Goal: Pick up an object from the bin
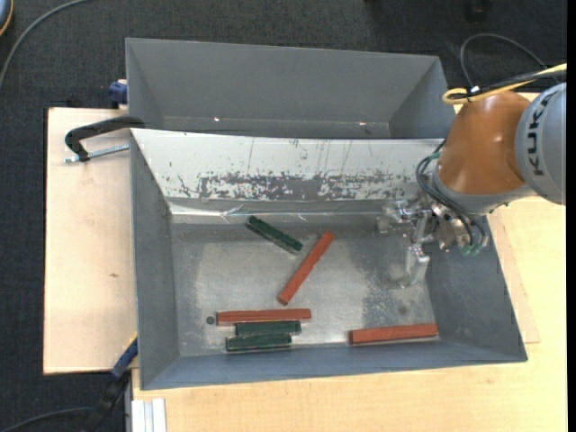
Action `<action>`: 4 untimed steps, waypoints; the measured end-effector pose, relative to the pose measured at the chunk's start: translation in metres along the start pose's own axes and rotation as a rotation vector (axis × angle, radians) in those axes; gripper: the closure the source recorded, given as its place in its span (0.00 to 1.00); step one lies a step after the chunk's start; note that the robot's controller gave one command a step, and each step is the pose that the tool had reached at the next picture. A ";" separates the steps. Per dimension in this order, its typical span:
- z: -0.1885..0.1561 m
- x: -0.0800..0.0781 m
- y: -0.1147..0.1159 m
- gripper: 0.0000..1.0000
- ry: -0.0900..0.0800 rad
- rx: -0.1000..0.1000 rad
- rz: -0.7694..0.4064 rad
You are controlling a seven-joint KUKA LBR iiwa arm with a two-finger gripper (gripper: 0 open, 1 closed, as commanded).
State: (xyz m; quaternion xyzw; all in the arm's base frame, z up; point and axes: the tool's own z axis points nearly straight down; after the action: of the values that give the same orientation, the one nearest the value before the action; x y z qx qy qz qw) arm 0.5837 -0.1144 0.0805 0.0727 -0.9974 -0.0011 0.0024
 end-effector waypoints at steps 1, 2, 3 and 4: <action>0.007 -0.013 0.093 0.00 -0.006 -0.004 -0.004; 0.006 -0.039 0.164 0.00 -0.011 -0.003 0.240; 0.010 0.005 0.183 0.00 -0.002 -0.001 0.521; 0.010 -0.030 0.229 0.00 -0.013 -0.003 0.423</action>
Offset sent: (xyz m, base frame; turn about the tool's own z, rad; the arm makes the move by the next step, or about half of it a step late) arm -0.0014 0.0862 -0.0076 0.0038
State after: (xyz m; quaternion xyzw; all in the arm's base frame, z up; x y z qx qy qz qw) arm 0.5806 0.1167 0.0712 -0.1382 -0.9904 -0.0024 -0.0036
